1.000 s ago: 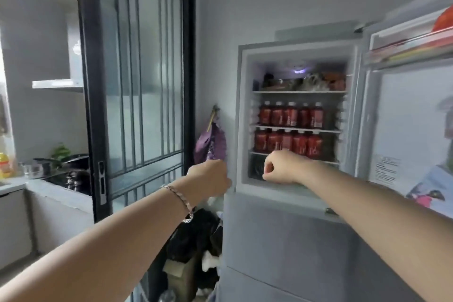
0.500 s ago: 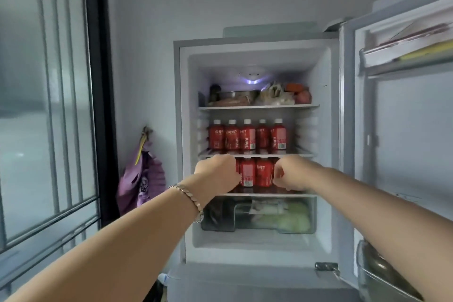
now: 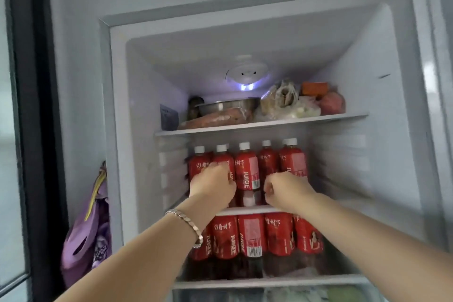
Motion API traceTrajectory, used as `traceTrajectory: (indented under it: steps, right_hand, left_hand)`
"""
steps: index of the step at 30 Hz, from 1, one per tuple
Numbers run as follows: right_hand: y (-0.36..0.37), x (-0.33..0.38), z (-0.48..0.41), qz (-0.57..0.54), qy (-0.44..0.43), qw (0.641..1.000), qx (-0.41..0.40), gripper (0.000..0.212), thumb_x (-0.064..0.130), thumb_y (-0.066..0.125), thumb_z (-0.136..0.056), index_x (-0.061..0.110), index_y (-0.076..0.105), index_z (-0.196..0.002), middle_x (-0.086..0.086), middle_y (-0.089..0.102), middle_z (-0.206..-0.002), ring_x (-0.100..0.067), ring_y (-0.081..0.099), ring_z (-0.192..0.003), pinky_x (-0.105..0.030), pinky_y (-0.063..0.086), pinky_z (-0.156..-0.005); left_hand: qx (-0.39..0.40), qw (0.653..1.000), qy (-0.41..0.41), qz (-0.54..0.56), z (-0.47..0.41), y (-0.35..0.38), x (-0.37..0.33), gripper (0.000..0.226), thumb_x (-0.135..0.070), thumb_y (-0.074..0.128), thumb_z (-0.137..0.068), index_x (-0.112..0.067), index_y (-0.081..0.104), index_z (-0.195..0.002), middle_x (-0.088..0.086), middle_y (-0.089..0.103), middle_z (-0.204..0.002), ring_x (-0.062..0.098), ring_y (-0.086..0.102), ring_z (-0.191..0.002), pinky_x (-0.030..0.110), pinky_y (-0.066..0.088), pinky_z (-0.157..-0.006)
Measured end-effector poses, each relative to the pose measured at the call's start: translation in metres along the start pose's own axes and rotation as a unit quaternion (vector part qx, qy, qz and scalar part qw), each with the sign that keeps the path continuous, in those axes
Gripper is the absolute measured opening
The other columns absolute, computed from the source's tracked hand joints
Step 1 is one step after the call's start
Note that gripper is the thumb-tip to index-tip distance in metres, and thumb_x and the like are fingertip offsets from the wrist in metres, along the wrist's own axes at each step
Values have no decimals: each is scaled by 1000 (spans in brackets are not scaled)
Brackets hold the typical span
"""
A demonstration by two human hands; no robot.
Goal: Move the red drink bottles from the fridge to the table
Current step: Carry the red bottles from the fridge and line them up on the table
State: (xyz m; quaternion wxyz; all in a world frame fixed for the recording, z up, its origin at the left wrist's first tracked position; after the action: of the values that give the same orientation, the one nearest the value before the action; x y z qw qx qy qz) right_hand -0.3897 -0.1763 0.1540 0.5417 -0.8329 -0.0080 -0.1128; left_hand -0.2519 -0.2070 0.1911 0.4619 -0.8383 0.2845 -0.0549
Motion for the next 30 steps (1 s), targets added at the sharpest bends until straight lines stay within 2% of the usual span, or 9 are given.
traceTrajectory:
  steps: [3,6,9,11,14,18,21,26,30]
  right_hand:
    - [10,-5,-46,-53,3,997,-55,44,26,59,-88,20,49,-130,-2,52,-127,-22,55,-112,-36,49,-93]
    - [21,-1,-84,-105,3,992,-70,70,22,60,-87,28,25,-147,-8,31,-143,-28,35,-132,-40,39,-107]
    - [17,11,-129,-87,-23,992,-90,69,30,52,-93,33,14,-150,-6,12,-156,-31,16,-142,-39,24,-116]
    - [11,17,-156,-93,-28,990,-102,61,33,45,-96,29,16,-151,-5,12,-158,-30,18,-143,-40,23,-116]
    - [5,20,-178,-85,-25,990,-112,49,31,45,-96,16,38,-142,-8,34,-146,-28,43,-129,-37,38,-107]
    - [2,12,-187,-72,-17,989,-131,40,31,59,-89,10,54,-123,-9,47,-125,-28,53,-114,-36,46,-95]
    - [2,4,-192,-102,-21,985,-139,34,27,63,-84,9,57,-112,-11,49,-118,-29,52,-113,-37,46,-95]
    - [1,3,-191,-120,-40,980,-154,28,23,62,-85,11,58,-110,-11,49,-119,-29,52,-111,-38,46,-95]
    - [-1,3,-188,-94,-47,980,-170,31,21,57,-87,10,57,-116,-12,50,-123,-30,50,-114,-39,45,-95]
  left_hand:
    - [-40,999,0,0,-45,16,14,42,-29,50,-91,-17,44,-131,5,46,-130,25,47,-119,38,43,-97]
    - [-72,997,-23,10,-84,28,34,50,-36,49,-91,-17,38,-136,9,37,-139,28,37,-129,40,34,-103]
    - [-96,995,-18,-1,-124,33,47,52,-41,44,-92,-20,35,-138,10,29,-146,31,30,-133,43,28,-107]
    - [-90,996,-14,1,-148,36,56,54,-47,41,-92,-21,35,-138,10,30,-146,33,31,-132,45,30,-107]
    - [-53,998,-25,12,-179,46,74,69,-68,38,-85,-22,43,-136,9,39,-143,32,39,-129,44,36,-105]
    - [-13,999,11,-51,-192,55,68,74,-82,37,-73,-22,64,-106,2,65,-114,22,58,-106,31,47,-86]
    - [-24,991,80,-107,-192,47,45,63,-78,44,-74,-19,61,-89,1,67,-105,19,60,-97,26,40,-73]
    - [67,981,147,-108,-189,61,21,47,-55,46,-91,-22,54,-124,3,53,-132,23,49,-119,28,35,-95]
    - [88,977,155,-115,-190,68,14,31,-41,50,-92,-17,57,-110,5,58,-121,22,54,-107,32,43,-93]
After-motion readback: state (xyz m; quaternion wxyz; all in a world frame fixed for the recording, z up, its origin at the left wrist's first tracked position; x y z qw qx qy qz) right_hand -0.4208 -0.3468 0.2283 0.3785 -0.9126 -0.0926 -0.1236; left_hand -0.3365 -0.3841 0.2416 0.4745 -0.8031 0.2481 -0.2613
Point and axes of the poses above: each hand's wrist, its own z-axis away from the middle knuckle, its own y-axis out of the palm, x = y × z, the point moved 10 cm from there along -z, towards the middle knuckle
